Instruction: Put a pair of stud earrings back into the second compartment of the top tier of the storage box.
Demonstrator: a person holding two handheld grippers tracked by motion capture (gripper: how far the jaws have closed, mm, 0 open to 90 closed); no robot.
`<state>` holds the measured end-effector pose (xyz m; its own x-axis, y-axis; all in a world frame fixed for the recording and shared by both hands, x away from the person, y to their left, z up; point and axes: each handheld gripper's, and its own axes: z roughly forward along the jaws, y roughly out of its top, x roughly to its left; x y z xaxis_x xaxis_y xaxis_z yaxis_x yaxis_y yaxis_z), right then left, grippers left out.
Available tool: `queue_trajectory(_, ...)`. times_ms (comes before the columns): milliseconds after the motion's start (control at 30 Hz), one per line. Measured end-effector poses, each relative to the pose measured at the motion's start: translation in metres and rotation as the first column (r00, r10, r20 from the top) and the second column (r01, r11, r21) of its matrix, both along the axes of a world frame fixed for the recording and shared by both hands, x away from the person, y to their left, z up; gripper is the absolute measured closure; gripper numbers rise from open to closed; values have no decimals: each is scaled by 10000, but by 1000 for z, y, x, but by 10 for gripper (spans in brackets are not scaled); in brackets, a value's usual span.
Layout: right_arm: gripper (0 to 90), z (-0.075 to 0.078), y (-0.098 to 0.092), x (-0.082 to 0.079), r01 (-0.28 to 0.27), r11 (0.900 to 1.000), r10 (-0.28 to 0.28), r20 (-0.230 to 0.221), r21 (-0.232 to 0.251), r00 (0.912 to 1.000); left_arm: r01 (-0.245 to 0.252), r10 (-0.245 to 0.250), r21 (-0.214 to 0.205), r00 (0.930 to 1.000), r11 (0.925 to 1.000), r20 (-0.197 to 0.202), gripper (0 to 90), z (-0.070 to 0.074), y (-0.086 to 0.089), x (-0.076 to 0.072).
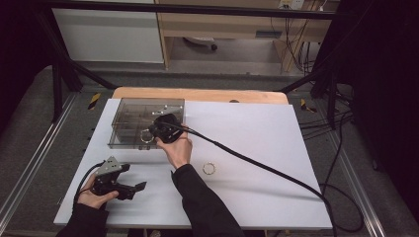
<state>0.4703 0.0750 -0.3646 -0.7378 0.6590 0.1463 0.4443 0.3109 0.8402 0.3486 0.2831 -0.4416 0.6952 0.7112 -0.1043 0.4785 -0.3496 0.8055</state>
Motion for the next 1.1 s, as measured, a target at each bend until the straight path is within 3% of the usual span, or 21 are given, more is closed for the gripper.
queue_trajectory(733,865,-17,6,3,-229,9988,217,-279,-430,9994,16,-16,26,10000,10000,0,33,0,-1,0)
queue_trajectory(933,738,-8,3,1,-248,9996,251,195,-151,9995,19,-19,22,10000,10000,-6,33,0,-1,0)
queue_trajectory(1100,535,3,-2,-3,-243,9996,251,506,-165,9984,15,-15,13,10000,10000,-9,33,0,-1,0)
